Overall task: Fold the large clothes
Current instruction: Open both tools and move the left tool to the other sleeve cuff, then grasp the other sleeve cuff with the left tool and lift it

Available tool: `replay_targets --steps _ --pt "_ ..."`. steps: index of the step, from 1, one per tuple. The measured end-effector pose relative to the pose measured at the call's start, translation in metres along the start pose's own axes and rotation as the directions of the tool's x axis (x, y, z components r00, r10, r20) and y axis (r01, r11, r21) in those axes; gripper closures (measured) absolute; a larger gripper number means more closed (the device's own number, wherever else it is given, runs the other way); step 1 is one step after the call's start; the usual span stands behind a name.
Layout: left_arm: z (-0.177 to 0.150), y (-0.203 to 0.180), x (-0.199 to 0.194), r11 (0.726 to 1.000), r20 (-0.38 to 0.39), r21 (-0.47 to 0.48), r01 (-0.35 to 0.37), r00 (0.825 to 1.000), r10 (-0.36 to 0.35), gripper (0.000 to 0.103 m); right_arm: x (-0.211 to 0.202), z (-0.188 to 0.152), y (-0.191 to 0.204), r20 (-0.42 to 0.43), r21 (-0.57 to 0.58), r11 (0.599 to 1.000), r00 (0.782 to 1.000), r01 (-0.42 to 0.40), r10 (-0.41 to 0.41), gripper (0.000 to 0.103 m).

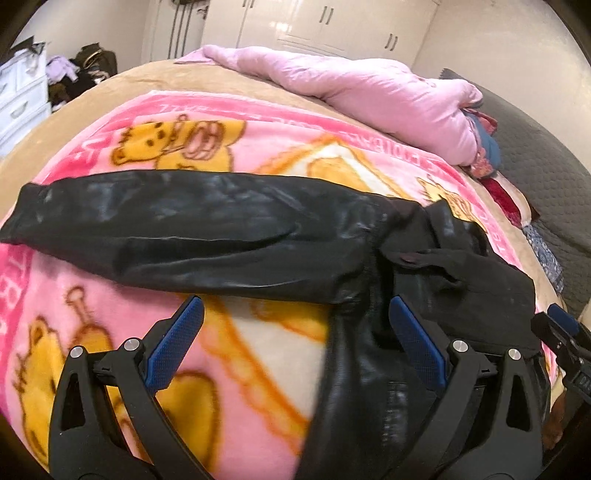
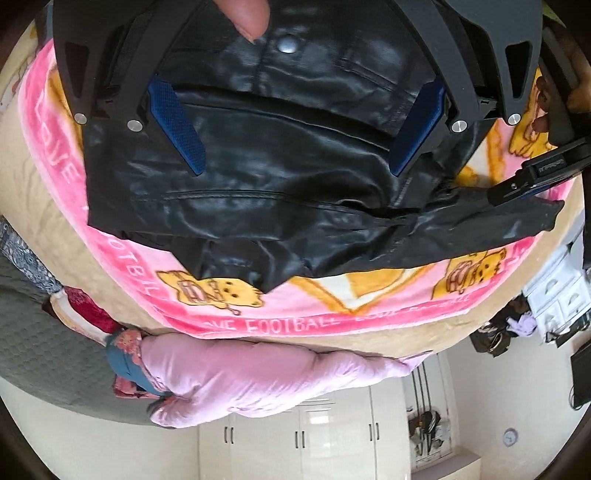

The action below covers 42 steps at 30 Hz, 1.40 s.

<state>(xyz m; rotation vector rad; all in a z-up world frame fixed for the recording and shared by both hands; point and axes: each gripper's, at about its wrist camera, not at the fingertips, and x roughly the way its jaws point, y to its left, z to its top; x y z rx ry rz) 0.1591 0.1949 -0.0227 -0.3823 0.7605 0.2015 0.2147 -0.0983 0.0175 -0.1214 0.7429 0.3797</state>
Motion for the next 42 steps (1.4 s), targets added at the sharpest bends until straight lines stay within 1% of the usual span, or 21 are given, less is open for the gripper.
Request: replay_targets --steps 9,14,15,17,20,24,27,30,32,35,36,40,41,42 --pt "0.004 0.049 -0.002 0.995 0.005 -0.098 -0.029 1.000 0.029 0.009 0.012 0.003 0.040 -0.043 -0.048 0.997 0.997 -0.059 0.057 0.004" --pt "0.010 0.076 -0.004 0.986 0.021 -0.152 -0.068 0.997 0.072 0.009 0.017 0.004 0.057 -0.055 -0.077 0.994 0.996 -0.073 0.069 0.004" --pt "0.012 0.084 -0.005 0.982 0.025 -0.165 -0.089 0.995 0.094 0.009 0.017 0.004 0.058 -0.056 -0.083 0.994 0.996 -0.075 0.070 0.004" --pt "0.014 0.096 -0.006 0.977 0.030 -0.186 -0.104 0.993 0.112 0.009 0.019 0.004 0.064 -0.057 -0.093 0.993 0.996 -0.079 0.074 0.004" --pt "0.016 0.118 -0.007 0.963 0.037 -0.244 -0.116 0.991 0.128 0.009 0.023 0.003 0.073 -0.067 -0.098 0.991 0.994 -0.091 0.085 0.004" --pt "0.016 0.148 -0.006 0.934 0.041 -0.326 -0.145 0.985 0.167 0.009 0.028 0.001 0.080 -0.078 -0.114 0.989 0.993 -0.094 0.086 0.004" --pt "0.016 0.165 -0.002 0.916 0.040 -0.374 -0.143 0.985 0.169 0.009 0.032 -0.001 0.081 -0.093 -0.106 0.990 0.992 -0.098 0.088 0.004" --pt "0.016 0.182 0.003 0.898 0.041 -0.420 -0.131 0.986 0.163 0.009 0.035 -0.002 0.080 -0.098 -0.102 0.991 0.992 -0.092 0.082 0.004" --pt "0.017 0.191 0.007 0.886 0.049 -0.451 -0.106 0.989 0.143 0.009 0.037 -0.001 0.077 -0.102 -0.092 0.992 0.992 -0.089 0.080 0.004" --pt "0.019 0.206 0.015 0.858 0.050 -0.505 -0.092 0.990 0.135 0.009 0.039 -0.001 0.076 -0.105 -0.080 0.993 0.991 -0.086 0.078 0.004" --pt "0.020 0.211 0.016 0.850 0.060 -0.521 -0.078 0.990 0.128 0.009 0.040 -0.002 0.074 -0.107 -0.077 0.993 0.991 -0.085 0.077 0.004" --pt "0.026 0.220 0.013 0.826 0.109 -0.561 -0.054 0.984 0.138 0.010 0.044 -0.004 0.071 -0.119 -0.064 0.995 0.990 -0.082 0.074 0.004" --pt "0.026 0.222 0.011 0.821 0.125 -0.570 -0.046 0.982 0.142 0.011 0.044 -0.005 0.069 -0.122 -0.060 0.995 0.990 -0.080 0.072 0.004" --pt "0.027 0.223 0.009 0.817 0.136 -0.575 -0.046 0.979 0.150 0.024 0.044 -0.006 0.069 -0.124 -0.057 0.995 0.990 -0.079 0.071 0.004"
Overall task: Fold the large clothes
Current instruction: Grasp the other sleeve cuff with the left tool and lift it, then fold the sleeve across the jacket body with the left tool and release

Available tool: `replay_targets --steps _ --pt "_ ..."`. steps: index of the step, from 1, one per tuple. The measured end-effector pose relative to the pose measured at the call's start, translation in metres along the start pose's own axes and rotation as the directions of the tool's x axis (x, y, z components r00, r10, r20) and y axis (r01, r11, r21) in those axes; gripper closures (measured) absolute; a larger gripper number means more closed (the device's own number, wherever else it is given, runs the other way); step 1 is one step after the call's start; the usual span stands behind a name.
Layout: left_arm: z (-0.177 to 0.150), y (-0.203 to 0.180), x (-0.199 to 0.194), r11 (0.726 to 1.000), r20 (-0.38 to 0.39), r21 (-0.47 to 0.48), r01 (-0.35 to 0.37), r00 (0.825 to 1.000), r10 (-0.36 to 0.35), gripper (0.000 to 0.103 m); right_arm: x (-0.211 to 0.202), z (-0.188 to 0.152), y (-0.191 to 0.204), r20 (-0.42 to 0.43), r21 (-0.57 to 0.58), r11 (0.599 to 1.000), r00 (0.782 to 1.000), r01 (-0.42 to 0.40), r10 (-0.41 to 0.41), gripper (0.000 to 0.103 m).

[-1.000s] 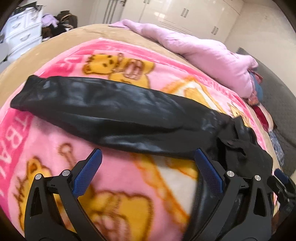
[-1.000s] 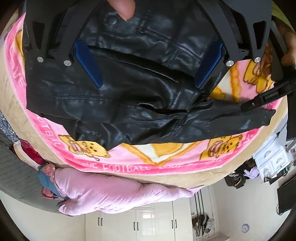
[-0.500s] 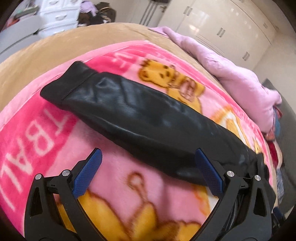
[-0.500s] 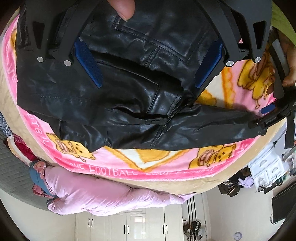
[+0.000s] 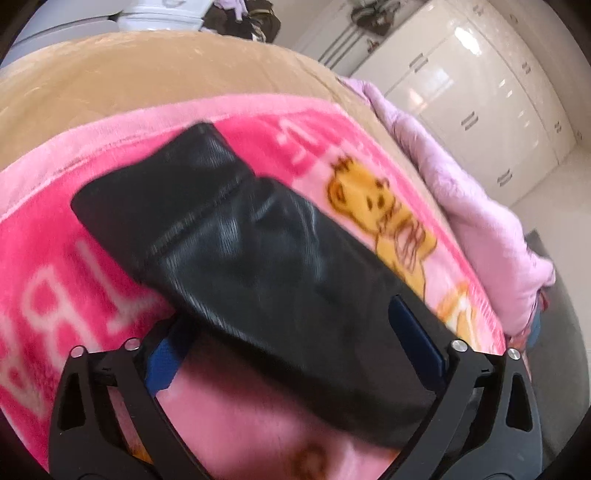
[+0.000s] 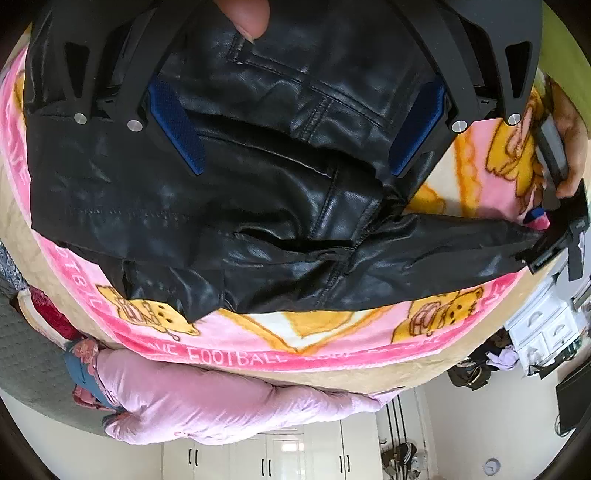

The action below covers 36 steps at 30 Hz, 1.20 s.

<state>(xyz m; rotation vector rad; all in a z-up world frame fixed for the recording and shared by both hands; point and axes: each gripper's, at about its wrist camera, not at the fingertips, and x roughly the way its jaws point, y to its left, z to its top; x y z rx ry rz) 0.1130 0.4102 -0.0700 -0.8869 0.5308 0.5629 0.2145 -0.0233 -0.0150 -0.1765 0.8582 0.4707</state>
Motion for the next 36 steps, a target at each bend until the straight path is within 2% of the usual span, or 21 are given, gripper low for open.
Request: replay_targets --steps 1,3,5,7,13,20,31,36 --pt "0.002 0.000 -0.002 1.000 0.015 0.001 0.004 1.000 -0.004 0.051 0.000 -0.001 -0.002 -0.001 0.007 1.000 1.000 0.000 0.000 0.004" --pt "0.004 -0.001 -0.006 1.000 0.030 0.002 0.031 0.999 -0.031 0.082 -0.003 -0.003 -0.005 0.003 0.012 1.000 1.000 0.009 -0.009 0.004" --pt "0.005 -0.003 -0.011 0.998 0.037 0.000 0.065 0.997 -0.065 0.085 -0.006 -0.003 -0.006 0.012 0.010 1.000 1.000 0.017 -0.017 0.004" --pt "0.005 -0.012 -0.024 0.995 0.057 0.029 0.100 0.993 -0.102 0.094 -0.009 -0.004 -0.010 0.020 0.014 1.000 1.000 0.021 -0.021 0.004" --pt "0.006 -0.053 -0.059 0.975 0.099 0.120 0.186 0.975 -0.198 0.101 -0.021 -0.006 -0.023 0.042 0.055 0.998 0.999 0.005 -0.007 0.004" --pt "0.000 -0.114 -0.104 0.937 0.158 0.242 0.250 0.943 -0.292 0.101 -0.033 -0.010 -0.044 0.068 0.116 0.993 0.998 -0.009 0.001 0.004" --pt "-0.034 -0.192 -0.141 0.859 0.133 0.394 0.328 0.904 -0.406 0.101 -0.055 -0.016 -0.086 0.127 0.206 0.978 0.992 -0.044 0.018 0.004" --pt "-0.055 -0.221 -0.150 0.827 0.118 0.451 0.337 0.895 -0.430 0.101 -0.058 -0.021 -0.110 0.145 0.242 0.969 0.989 -0.049 0.014 0.004"
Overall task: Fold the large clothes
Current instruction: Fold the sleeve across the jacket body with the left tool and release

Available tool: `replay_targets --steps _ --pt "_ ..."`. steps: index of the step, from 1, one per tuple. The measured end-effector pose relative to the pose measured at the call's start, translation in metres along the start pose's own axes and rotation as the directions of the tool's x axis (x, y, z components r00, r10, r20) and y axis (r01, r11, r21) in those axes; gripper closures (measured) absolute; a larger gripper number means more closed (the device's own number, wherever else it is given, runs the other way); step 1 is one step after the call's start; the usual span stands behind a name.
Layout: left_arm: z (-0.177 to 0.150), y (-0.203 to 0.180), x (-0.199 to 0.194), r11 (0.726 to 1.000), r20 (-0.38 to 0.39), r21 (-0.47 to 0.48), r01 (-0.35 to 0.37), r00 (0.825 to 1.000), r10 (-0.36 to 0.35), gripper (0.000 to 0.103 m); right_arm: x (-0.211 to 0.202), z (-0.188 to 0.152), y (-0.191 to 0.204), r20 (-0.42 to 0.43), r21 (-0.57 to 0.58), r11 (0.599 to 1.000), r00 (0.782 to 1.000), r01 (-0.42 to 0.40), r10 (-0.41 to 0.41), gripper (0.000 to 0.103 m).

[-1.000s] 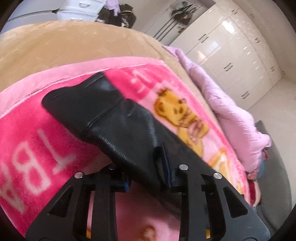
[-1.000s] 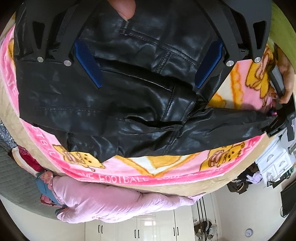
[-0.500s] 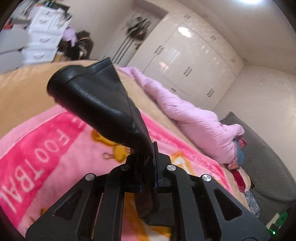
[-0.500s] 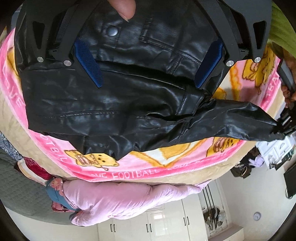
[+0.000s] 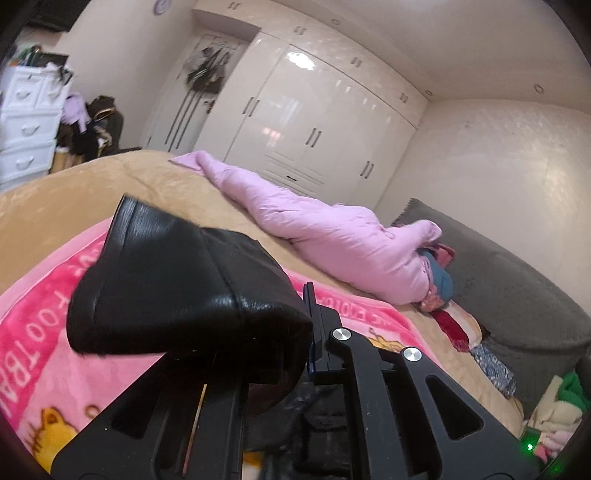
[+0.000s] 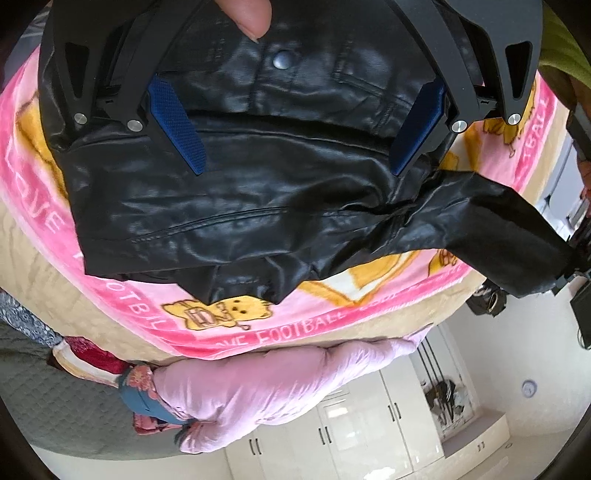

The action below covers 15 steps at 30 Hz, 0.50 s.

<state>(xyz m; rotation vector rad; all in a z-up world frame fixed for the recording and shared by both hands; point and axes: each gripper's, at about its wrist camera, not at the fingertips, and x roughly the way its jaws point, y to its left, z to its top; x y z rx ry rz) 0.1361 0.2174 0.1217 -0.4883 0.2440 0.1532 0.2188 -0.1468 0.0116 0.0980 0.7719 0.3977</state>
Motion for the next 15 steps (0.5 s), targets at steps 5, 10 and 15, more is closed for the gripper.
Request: replay_targets --steps 5,10,15 --pt "-0.010 -0.038 0.005 0.998 -0.019 0.055 0.035 0.999 -0.034 0.101 -0.006 0.001 -0.023 0.035 0.004 0.999 0.998 0.047 -0.047 0.004" --pt "-0.025 -0.078 0.007 0.989 -0.052 0.110 0.099 0.994 -0.094 0.101 -0.019 0.003 -0.046 0.061 0.022 0.997 0.995 0.075 -0.076 0.004" --pt "-0.043 -0.118 0.011 0.973 -0.097 0.149 0.177 0.982 -0.164 0.101 -0.038 0.006 -0.072 0.091 0.070 0.994 0.992 0.086 -0.092 0.004"
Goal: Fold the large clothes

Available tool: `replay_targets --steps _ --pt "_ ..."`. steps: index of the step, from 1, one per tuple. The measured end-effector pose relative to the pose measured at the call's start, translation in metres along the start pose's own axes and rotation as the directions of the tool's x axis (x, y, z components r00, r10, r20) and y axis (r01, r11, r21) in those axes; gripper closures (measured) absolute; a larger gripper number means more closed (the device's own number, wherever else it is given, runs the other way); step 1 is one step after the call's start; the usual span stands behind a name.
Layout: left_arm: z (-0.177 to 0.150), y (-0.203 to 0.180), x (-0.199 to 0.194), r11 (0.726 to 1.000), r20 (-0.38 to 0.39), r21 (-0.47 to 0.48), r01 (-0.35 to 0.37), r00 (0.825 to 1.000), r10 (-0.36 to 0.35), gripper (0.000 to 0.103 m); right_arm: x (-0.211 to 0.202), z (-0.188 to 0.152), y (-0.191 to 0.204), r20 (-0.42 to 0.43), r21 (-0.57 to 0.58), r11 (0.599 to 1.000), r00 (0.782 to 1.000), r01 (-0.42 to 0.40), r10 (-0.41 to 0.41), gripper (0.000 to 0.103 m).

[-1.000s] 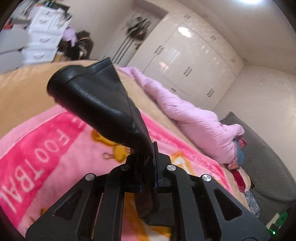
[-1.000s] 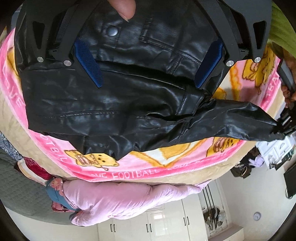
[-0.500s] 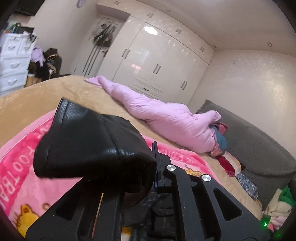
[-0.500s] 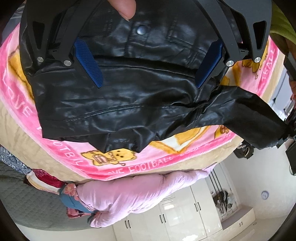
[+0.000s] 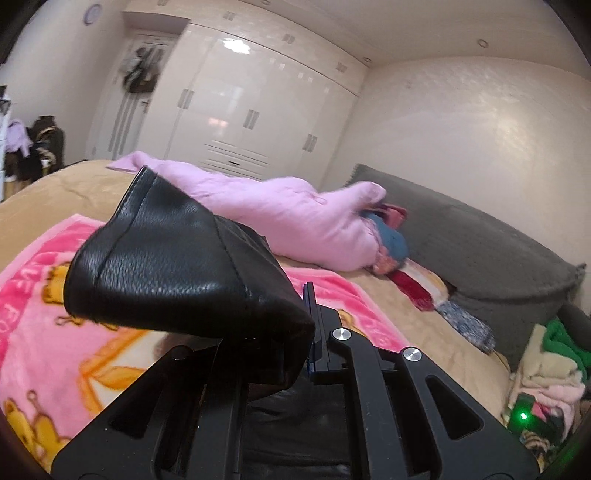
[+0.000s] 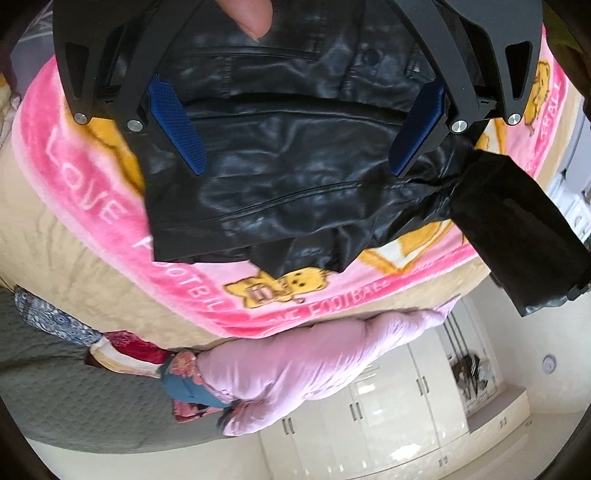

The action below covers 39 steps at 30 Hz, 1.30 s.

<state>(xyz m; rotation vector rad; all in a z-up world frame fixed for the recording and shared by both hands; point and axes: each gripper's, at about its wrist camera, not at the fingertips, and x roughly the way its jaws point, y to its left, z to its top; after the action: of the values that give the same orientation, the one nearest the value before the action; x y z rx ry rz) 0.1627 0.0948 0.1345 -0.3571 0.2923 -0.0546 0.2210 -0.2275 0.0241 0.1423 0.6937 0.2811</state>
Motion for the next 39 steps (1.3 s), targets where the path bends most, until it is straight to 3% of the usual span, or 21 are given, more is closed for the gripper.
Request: replay_targets --steps 7,17,22,26,28,32,36,38,39 --pt "-0.032 -0.050 0.015 0.993 -0.070 0.069 0.097 0.993 -0.092 0.101 -0.016 0.005 -0.042 0.022 0.097 0.995 0.999 0.026 -0.028 0.004" --pt "-0.089 -0.095 0.051 0.970 -0.212 0.178 0.169 0.969 -0.130 0.101 -0.036 0.010 -0.083 0.056 0.196 0.980 0.997 0.044 -0.056 0.004" --pt "-0.132 -0.112 0.074 0.943 -0.325 0.250 0.221 0.936 -0.133 0.100 -0.041 0.011 -0.108 0.055 0.269 0.961 0.995 0.065 -0.083 0.004" --pt "-0.169 -0.122 0.094 0.916 -0.425 0.295 0.272 0.896 -0.129 0.096 -0.044 0.009 -0.130 0.050 0.340 0.937 0.993 0.083 -0.106 0.004" --pt "-0.187 -0.125 0.101 0.903 -0.475 0.307 0.302 0.871 -0.130 0.087 -0.044 0.008 -0.139 0.043 0.370 0.925 0.993 0.086 -0.110 0.004" --pt "-0.209 -0.125 0.108 0.890 -0.545 0.298 0.345 0.827 -0.138 0.079 -0.043 0.005 -0.150 0.032 0.405 0.909 0.992 0.097 -0.120 0.004" --pt "-0.222 -0.128 0.108 0.873 -0.571 0.343 0.346 0.815 -0.098 0.073 -0.039 0.004 -0.153 0.021 0.415 0.905 0.994 0.091 -0.109 0.004" --pt "-0.220 -0.126 0.106 0.874 -0.585 0.326 0.360 0.803 -0.113 0.051 -0.036 0.003 -0.153 0.017 0.415 0.906 0.995 0.084 -0.100 0.004" --pt "-0.219 -0.124 0.103 0.874 -0.590 0.309 0.374 0.796 -0.132 0.022 -0.035 0.003 -0.152 0.015 0.415 0.907 0.996 0.073 -0.087 0.004"
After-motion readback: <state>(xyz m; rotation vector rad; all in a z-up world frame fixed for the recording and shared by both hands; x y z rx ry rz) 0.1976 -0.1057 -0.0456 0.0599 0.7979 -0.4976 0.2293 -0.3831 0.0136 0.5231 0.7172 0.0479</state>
